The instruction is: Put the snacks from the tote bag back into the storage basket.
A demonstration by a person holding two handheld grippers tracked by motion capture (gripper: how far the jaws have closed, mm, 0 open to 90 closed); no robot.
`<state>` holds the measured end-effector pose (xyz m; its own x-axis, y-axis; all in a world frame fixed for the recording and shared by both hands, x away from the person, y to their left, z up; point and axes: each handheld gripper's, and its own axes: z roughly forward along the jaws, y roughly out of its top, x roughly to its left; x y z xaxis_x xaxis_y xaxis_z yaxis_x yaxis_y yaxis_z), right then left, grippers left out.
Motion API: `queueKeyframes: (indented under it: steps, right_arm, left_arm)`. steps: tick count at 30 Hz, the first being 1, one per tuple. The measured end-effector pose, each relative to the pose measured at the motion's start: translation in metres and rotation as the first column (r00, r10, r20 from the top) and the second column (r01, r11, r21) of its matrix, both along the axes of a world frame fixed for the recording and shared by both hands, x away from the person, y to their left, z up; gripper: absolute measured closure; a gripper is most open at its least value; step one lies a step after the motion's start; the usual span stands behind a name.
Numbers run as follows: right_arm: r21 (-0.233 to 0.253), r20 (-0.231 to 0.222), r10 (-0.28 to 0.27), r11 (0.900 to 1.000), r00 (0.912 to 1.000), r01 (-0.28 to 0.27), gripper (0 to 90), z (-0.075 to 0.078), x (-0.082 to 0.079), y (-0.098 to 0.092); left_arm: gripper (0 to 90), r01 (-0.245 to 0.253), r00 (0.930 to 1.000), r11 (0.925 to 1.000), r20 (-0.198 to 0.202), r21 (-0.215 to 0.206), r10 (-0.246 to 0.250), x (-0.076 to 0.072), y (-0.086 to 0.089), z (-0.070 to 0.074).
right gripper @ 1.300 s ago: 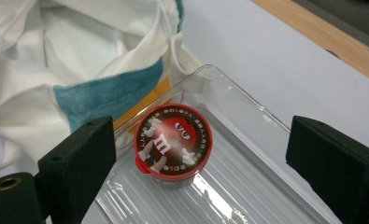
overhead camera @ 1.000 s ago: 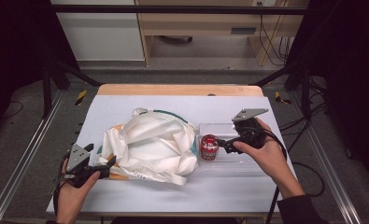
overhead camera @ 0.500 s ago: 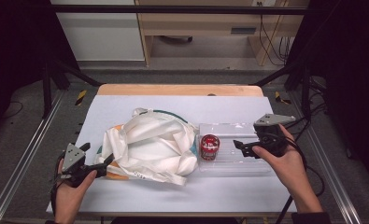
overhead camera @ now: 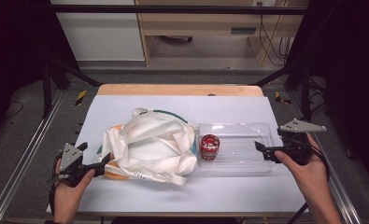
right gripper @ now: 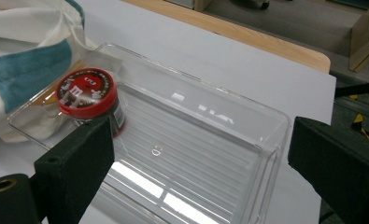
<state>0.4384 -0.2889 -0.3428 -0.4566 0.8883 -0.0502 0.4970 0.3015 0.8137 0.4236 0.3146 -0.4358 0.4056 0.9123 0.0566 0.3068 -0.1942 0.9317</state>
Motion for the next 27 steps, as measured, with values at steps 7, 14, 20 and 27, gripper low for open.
queueKeyframes:
  steps: [7, 14, 20, 27]
  right_arm:
    - [0.013, -0.004, -0.036, 0.999, 0.9993, 0.037, 7.5, -0.007, -0.005, -0.016]
    - [0.039, 0.01, -0.068, 0.997, 0.9977, 0.067, 8.4, -0.02, -0.009, -0.025]
    - [0.058, 0.007, -0.069, 0.996, 0.9976, 0.069, 7.8, -0.031, -0.008, -0.022]
    - [0.047, -0.005, -0.052, 0.998, 0.9986, 0.053, 8.5, -0.051, 0.001, -0.005]
  left_arm:
    - [4.6, -0.006, 1.0, 1.0, -0.001, 0.005, 0.006, 0.0, 0.001, -0.001]
    - [4.6, -0.005, 1.0, 1.0, -0.003, 0.007, 0.005, 0.001, 0.0, -0.001]
    - [4.6, -0.008, 1.0, 0.9999, -0.005, 0.01, 0.008, 0.001, 0.0, -0.002]
    - [4.4, -0.008, 0.9999, 0.9999, -0.007, 0.011, 0.008, 0.001, 0.0, -0.002]
